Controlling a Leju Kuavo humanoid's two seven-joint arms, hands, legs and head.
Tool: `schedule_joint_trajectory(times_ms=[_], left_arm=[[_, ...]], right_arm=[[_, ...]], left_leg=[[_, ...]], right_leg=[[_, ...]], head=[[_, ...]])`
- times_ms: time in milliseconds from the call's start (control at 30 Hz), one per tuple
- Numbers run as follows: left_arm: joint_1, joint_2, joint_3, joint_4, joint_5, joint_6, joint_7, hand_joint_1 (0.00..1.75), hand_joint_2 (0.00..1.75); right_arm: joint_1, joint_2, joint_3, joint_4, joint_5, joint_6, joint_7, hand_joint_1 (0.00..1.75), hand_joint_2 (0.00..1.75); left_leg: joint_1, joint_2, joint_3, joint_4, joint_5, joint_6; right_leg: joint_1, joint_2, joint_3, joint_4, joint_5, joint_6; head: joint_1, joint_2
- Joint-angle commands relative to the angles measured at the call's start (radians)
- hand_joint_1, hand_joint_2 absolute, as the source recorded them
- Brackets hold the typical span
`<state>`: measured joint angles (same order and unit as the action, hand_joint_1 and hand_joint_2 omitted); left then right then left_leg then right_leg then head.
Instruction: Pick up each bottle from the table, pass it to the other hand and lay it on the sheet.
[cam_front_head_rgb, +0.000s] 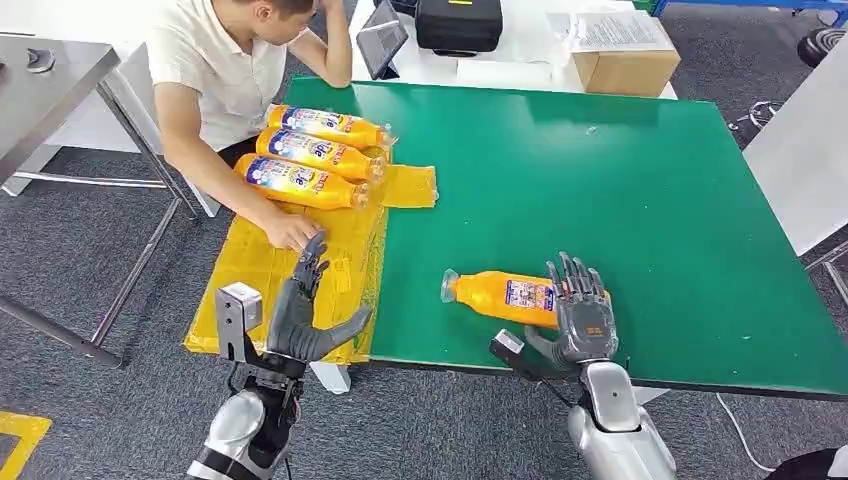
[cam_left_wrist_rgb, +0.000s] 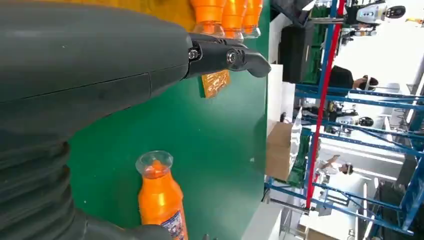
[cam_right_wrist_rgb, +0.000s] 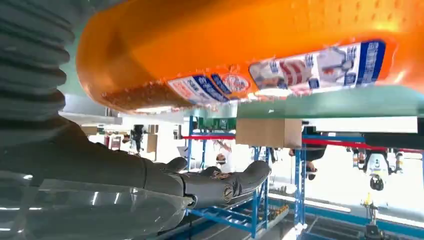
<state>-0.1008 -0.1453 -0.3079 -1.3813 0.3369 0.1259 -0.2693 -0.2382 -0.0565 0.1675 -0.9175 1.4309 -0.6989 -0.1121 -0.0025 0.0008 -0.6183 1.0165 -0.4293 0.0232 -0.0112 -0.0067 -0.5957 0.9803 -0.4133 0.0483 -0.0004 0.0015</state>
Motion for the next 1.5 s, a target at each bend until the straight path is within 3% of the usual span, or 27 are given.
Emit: schedule_joint_trajectory(times_ms=[33, 467, 767, 800, 833, 867, 1033, 1333, 1500], left_arm=[[-0.022, 0.0, -0.004, 0.048, -0.006, 0.003, 0.016, 0.0, 1.75], [-0.002, 0.011, -0.012, 0.024, -0.008, -0.003, 0.041, 0.0, 1.75], [-0.011, 0.017, -0.026, 0.024, -0.008, -0.007, 0.053, 0.0, 1.75], [-0.013, 0.016, -0.027, 0.026, -0.007, -0.007, 0.058, 0.0, 1.75], [-0.015, 0.017, -0.029, 0.028, -0.007, -0.007, 0.058, 0.0, 1.75], [-0.015, 0.017, -0.029, 0.028, -0.007, -0.007, 0.058, 0.0, 1.75], [-0.016, 0.018, -0.033, 0.031, -0.002, -0.007, 0.063, 0.0, 1.75], [-0.014, 0.018, -0.034, 0.029, -0.001, -0.007, 0.063, 0.0, 1.75], [-0.001, 0.019, -0.047, 0.023, 0.012, -0.007, 0.067, 0.0, 1.75]], right_arm=[[-0.046, -0.025, 0.069, 0.089, -0.025, 0.001, 0.029, 0.0, 1.75], [-0.085, -0.05, 0.046, 0.228, -0.283, 0.176, 0.004, 0.0, 1.75], [-0.133, -0.041, 0.037, 0.308, -0.33, 0.2, -0.013, 0.0, 1.75], [-0.139, -0.042, 0.041, 0.314, -0.329, 0.212, -0.014, 0.4, 1.75], [-0.145, -0.042, 0.041, 0.326, -0.344, 0.233, -0.029, 1.48, 1.75], [-0.145, -0.042, 0.041, 0.326, -0.344, 0.233, -0.029, 1.73, 1.75], [-0.141, -0.047, 0.038, 0.342, -0.417, 0.313, -0.076, 1.75, 1.75], [-0.139, -0.048, 0.041, 0.341, -0.42, 0.317, -0.079, 1.75, 1.75], [-0.105, -0.047, 0.025, 0.296, -0.553, 0.421, -0.162, 1.75, 1.75]], left_leg=[[0.0, 0.0, 0.003, -0.001, -0.001, -0.001], [0.0, 0.0, 0.004, -0.001, -0.001, -0.001], [0.001, -0.001, 0.009, -0.001, 0.0, -0.001], [0.0, -0.001, 0.008, -0.001, 0.0, -0.001], [0.001, -0.001, 0.01, -0.001, 0.0, -0.001], [0.0, 0.0, 0.01, -0.001, 0.0, -0.001], [0.001, -0.001, 0.012, -0.001, 0.0, -0.001], [0.001, -0.002, 0.017, -0.002, 0.0, -0.001], [0.001, -0.002, 0.018, -0.001, 0.0, -0.001]], right_leg=[[0.0, 0.001, 0.003, 0.0, -0.001, -0.001], [0.001, 0.0, 0.004, -0.001, -0.001, -0.001], [0.001, -0.001, 0.009, -0.002, -0.001, -0.002], [0.0, 0.0, 0.008, -0.001, 0.0, -0.001], [0.001, 0.0, 0.009, -0.002, 0.0, -0.001], [0.0, 0.0, 0.009, -0.002, 0.0, -0.001], [0.001, -0.001, 0.012, -0.002, 0.001, -0.001], [0.001, -0.002, 0.016, -0.003, 0.0, -0.002], [0.001, -0.002, 0.017, -0.002, 0.0, -0.001]], head=[[0.0, 0.0], [0.0, 0.0], [0.0, 0.0], [0.0, 0.0], [0.0, 0.0], [0.0, 0.0], [0.0, 0.0], [0.0, 0.0], [0.0, 0.0]])
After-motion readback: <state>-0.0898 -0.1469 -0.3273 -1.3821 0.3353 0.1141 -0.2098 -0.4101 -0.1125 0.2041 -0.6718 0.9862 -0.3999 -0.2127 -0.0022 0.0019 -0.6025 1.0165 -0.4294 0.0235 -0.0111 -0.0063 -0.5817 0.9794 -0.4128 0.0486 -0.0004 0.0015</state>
